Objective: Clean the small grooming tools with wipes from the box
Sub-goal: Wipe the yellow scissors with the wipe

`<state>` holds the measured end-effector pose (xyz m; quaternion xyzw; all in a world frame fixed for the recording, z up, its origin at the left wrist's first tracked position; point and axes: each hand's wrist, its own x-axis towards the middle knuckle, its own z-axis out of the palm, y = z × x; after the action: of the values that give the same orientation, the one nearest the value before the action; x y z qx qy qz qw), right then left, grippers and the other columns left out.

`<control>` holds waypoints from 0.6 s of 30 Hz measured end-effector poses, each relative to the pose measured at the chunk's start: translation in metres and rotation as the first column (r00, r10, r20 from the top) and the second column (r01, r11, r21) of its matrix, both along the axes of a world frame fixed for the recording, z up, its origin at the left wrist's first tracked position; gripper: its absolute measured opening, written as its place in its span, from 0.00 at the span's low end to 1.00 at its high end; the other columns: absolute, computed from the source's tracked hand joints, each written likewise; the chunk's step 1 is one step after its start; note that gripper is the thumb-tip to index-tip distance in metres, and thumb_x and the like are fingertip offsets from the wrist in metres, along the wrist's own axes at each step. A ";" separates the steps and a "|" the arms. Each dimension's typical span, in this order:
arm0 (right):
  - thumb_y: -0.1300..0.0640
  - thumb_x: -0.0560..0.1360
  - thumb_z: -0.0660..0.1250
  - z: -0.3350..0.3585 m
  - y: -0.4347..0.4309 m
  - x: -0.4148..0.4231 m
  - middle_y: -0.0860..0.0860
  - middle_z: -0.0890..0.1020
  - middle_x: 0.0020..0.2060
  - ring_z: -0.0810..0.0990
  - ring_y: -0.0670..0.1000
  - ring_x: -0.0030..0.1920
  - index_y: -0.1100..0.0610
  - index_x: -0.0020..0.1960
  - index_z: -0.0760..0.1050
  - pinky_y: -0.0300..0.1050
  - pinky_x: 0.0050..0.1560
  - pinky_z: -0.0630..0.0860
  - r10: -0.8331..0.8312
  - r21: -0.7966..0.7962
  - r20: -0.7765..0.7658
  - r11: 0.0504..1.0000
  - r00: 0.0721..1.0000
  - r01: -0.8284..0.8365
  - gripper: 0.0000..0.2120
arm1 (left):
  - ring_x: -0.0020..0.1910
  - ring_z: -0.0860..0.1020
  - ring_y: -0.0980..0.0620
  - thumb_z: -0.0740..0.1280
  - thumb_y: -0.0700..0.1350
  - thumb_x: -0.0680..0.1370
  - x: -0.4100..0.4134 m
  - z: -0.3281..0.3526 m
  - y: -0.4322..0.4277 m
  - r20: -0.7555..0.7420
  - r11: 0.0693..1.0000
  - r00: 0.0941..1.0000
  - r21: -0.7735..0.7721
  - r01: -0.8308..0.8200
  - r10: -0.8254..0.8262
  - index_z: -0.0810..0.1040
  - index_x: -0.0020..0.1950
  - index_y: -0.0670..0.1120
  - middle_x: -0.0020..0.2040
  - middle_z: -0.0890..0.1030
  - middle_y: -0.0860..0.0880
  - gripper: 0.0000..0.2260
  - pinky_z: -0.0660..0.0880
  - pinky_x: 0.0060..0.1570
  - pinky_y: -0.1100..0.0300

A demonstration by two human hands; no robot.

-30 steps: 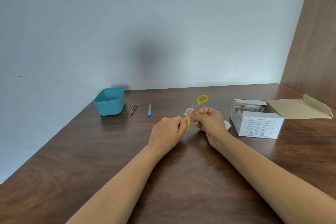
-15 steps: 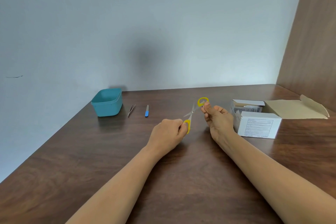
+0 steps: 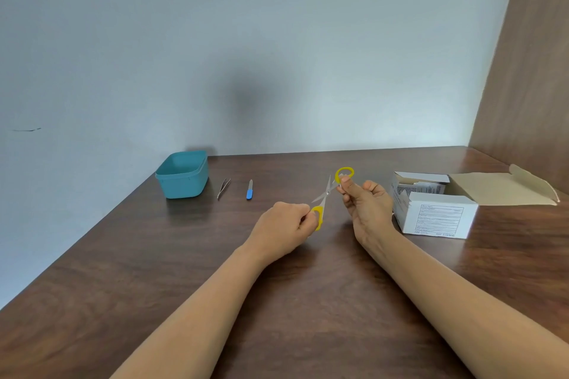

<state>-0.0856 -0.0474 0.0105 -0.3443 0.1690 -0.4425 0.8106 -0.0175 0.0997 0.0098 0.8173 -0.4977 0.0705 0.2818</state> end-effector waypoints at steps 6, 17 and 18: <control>0.69 0.71 0.70 0.001 -0.002 0.000 0.51 0.76 0.29 0.80 0.45 0.28 0.52 0.38 0.62 0.32 0.28 0.72 0.016 0.030 0.043 0.999 0.999 -0.017 0.19 | 0.34 0.75 0.45 0.53 0.57 0.77 0.007 0.000 0.006 -0.044 0.998 0.997 0.018 0.063 -0.063 0.73 0.35 0.41 0.31 0.79 0.46 0.22 0.74 0.37 0.49; 0.66 0.76 0.66 0.003 -0.001 0.004 0.49 0.76 0.27 0.74 0.44 0.31 0.54 0.34 0.62 0.33 0.31 0.71 0.099 -0.033 0.140 0.995 0.985 -0.095 0.17 | 0.39 0.76 0.45 0.55 0.55 0.81 0.012 -0.004 0.005 -0.024 0.996 0.996 0.009 -0.084 0.084 0.72 0.37 0.42 0.35 0.80 0.46 0.21 0.74 0.38 0.51; 0.66 0.76 0.65 0.003 0.000 0.004 0.49 0.76 0.27 0.74 0.44 0.31 0.54 0.34 0.62 0.33 0.31 0.71 0.091 -0.035 0.154 0.996 0.984 -0.087 0.17 | 0.39 0.76 0.45 0.55 0.56 0.81 0.013 -0.004 0.005 -0.024 0.997 0.996 0.011 -0.083 0.083 0.72 0.37 0.42 0.35 0.80 0.46 0.21 0.74 0.38 0.51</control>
<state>-0.0817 -0.0478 0.0139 -0.3271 0.0834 -0.4336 0.8355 -0.0044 0.1050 0.0057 0.8394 -0.4603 0.0696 0.2804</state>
